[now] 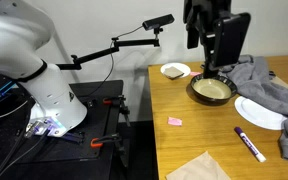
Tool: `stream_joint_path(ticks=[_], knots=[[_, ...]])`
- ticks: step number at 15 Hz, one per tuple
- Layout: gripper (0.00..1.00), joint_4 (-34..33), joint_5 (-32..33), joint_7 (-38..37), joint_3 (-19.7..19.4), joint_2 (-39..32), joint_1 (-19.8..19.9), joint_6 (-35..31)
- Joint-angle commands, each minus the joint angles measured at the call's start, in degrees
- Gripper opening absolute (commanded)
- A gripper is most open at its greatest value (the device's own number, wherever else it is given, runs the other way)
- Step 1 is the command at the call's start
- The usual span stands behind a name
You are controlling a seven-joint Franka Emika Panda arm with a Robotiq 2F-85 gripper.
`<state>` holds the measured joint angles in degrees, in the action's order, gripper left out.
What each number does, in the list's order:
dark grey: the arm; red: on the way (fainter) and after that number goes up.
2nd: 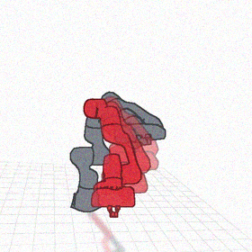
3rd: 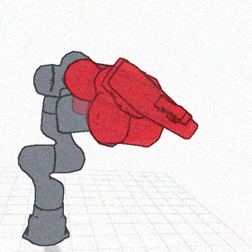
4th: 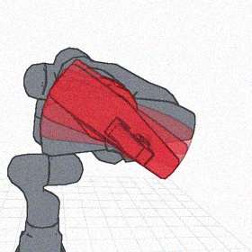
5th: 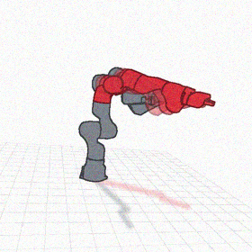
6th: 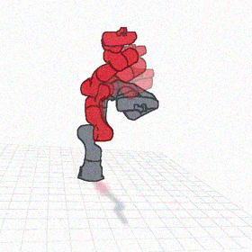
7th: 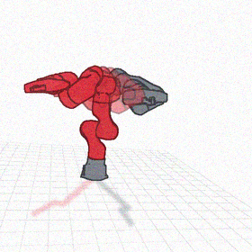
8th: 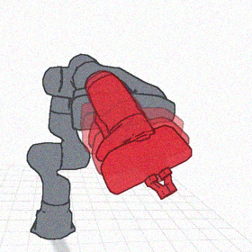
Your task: Put the marker in the bowl
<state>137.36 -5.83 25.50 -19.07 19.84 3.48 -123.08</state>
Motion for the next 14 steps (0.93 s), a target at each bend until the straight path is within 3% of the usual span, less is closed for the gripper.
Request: stream_joint_path(ticks=[1,9,14], knots=[[1.00,-0.10,-0.50,0.36,1.21,-0.15,1.28,0.17],[1.00,-1.76,-1.36,-1.45,1.90,-2.41,1.14,-0.47],[1.00,-5.51,-4.53,-10.89,4.19,-7.91,1.24,-3.64]])
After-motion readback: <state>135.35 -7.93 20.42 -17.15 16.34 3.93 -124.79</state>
